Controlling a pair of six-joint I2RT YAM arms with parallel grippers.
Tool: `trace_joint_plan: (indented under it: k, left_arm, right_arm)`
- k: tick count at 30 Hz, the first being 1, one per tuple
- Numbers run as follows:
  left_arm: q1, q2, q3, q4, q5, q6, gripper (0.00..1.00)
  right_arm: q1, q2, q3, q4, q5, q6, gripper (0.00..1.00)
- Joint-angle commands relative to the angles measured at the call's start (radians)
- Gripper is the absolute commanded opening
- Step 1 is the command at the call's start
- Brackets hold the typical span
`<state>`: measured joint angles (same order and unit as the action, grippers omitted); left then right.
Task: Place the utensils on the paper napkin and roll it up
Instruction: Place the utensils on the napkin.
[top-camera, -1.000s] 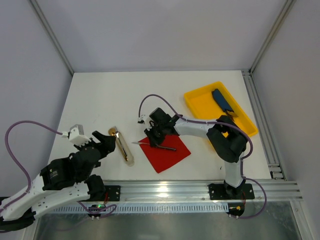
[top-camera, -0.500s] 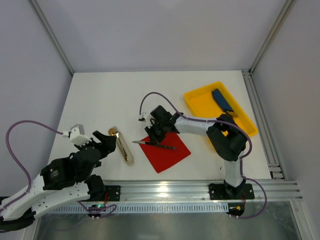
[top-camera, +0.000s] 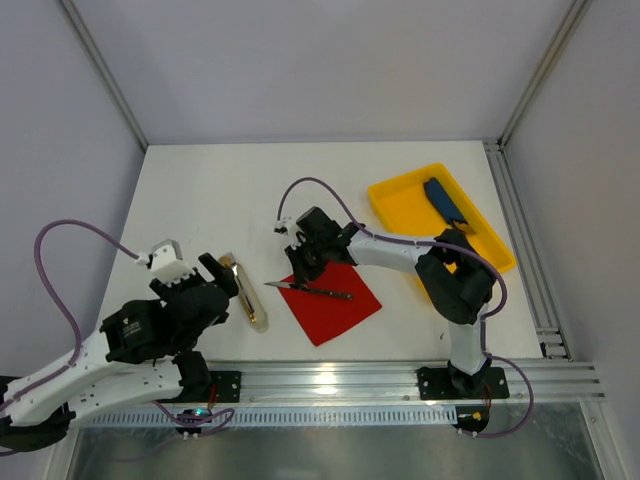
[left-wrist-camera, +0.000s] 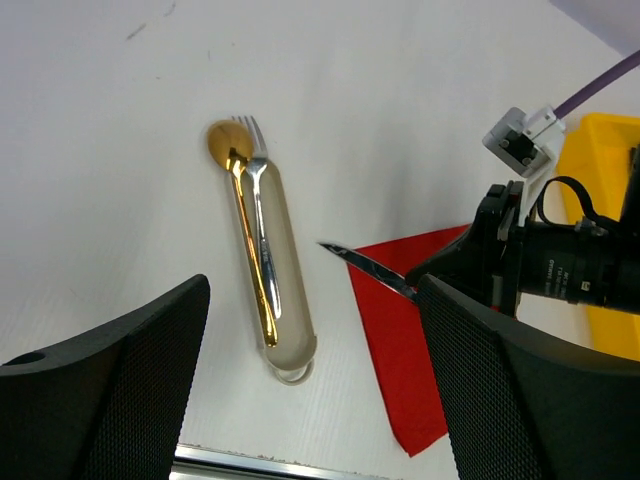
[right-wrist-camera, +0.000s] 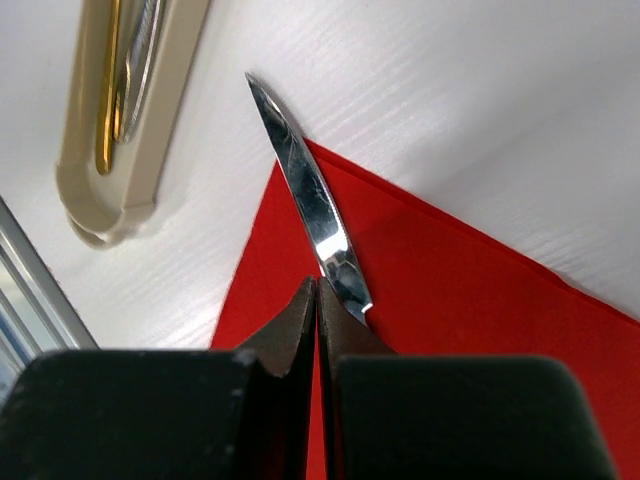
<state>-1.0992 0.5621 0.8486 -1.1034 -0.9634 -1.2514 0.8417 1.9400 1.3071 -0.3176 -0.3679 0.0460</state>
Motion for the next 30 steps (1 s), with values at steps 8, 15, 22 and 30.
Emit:
trace_joint_plan:
  k: [8, 15, 22, 30]
  left_arm:
    - [-0.001, 0.145, 0.176, -0.309, -0.153, -0.152, 0.86]
    - [-0.001, 0.0, 0.158, -0.274, -0.138, -0.166, 0.84]
    - [0.001, -0.021, 0.139, -0.276, -0.127, -0.146, 0.83]
    - [-0.001, -0.03, 0.112, -0.234, -0.092, -0.123, 0.83]
  right_arm:
    - [0.105, 0.039, 0.245, 0.029, 0.156, 0.331, 0.06]
    - [0.123, 0.155, 0.36, 0.095, 0.083, 0.456, 0.06]
    - [0.152, 0.3, 0.549, 0.003, 0.107, 0.473, 0.09]
    - [0.169, 0.376, 0.636, -0.037, 0.116, 0.468, 0.13]
